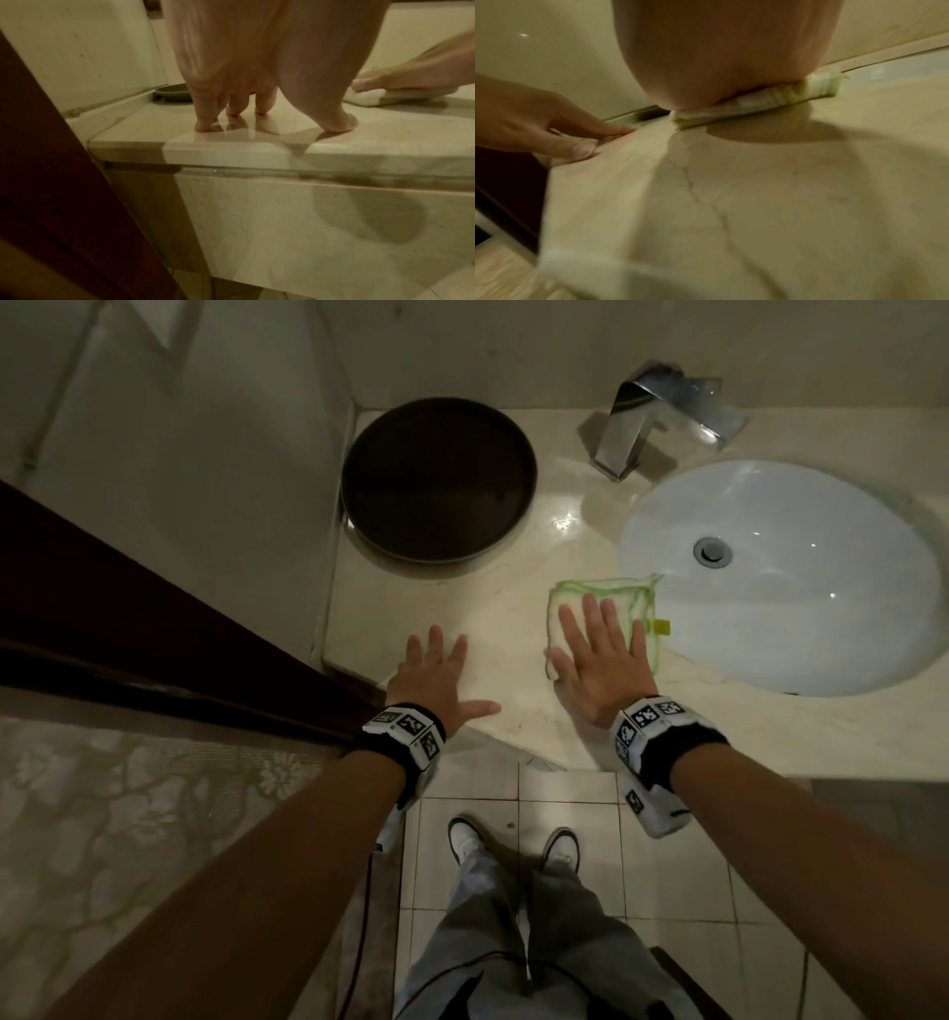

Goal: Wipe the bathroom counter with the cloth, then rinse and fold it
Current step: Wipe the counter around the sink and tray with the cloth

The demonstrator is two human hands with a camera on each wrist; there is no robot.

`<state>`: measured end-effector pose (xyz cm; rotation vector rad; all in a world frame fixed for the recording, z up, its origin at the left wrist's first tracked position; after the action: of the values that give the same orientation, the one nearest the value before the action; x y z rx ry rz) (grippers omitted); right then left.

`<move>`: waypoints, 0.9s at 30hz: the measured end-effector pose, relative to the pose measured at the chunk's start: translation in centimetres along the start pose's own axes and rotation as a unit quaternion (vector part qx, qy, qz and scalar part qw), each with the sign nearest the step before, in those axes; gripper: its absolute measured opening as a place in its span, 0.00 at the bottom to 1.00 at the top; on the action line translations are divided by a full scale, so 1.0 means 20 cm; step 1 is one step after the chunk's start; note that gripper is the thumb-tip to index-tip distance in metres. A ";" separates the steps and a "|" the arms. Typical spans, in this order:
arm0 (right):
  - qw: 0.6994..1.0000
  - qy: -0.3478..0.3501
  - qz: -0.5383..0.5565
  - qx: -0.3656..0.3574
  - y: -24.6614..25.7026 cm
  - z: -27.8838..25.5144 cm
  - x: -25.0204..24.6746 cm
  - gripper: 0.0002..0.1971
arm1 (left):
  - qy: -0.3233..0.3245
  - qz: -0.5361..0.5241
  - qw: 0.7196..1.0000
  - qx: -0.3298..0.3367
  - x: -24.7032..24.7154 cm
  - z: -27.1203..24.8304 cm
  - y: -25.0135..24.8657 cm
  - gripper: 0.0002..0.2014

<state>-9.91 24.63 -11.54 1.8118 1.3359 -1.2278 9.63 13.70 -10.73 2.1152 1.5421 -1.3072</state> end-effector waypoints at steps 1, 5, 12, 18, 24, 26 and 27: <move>1.000 -0.003 0.007 0.002 0.02 -0.02 0.01 0.31 | 0.002 0.002 1.000 0.001 -0.01 -0.01 0.00 0.54; 1.000 -0.025 -0.011 -0.011 0.09 -0.18 0.08 0.32 | 0.007 0.004 1.000 0.000 -0.01 -0.03 -0.02 0.58; 0.999 -0.040 -0.026 -0.019 0.23 -0.49 0.26 0.32 | 0.007 0.020 1.000 -0.003 -0.01 -0.04 -0.03 0.59; 0.999 -0.042 -0.004 -0.010 0.23 -0.44 0.23 0.31 | 0.004 0.033 0.999 -0.012 -0.04 -0.02 -0.05 0.61; 0.997 -0.024 0.043 0.065 0.31 -0.24 0.12 0.31 | -0.015 0.042 0.999 0.003 -0.02 -0.03 -0.04 0.60; 0.994 -0.017 0.046 0.093 0.36 -0.21 0.10 0.30 | -0.017 0.046 0.999 0.003 -0.02 -0.03 -0.04 0.60; 0.993 -0.014 0.051 0.101 0.39 -0.21 0.10 0.30 | -0.018 0.047 0.999 0.003 -0.02 -0.03 -0.04 0.59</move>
<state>-1.06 26.44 -12.17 1.9677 1.1218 -1.3699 9.31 14.10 -9.90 2.1279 1.4090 -1.3131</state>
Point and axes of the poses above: each hand's wrist, its own z-axis towards the middle knuckle, its own x-axis out of the palm, y = z × x, the point moved 2 cm from there along z, towards the middle knuckle, and after that the axes turned 15 degrees about -z, right-handed, at the moved point
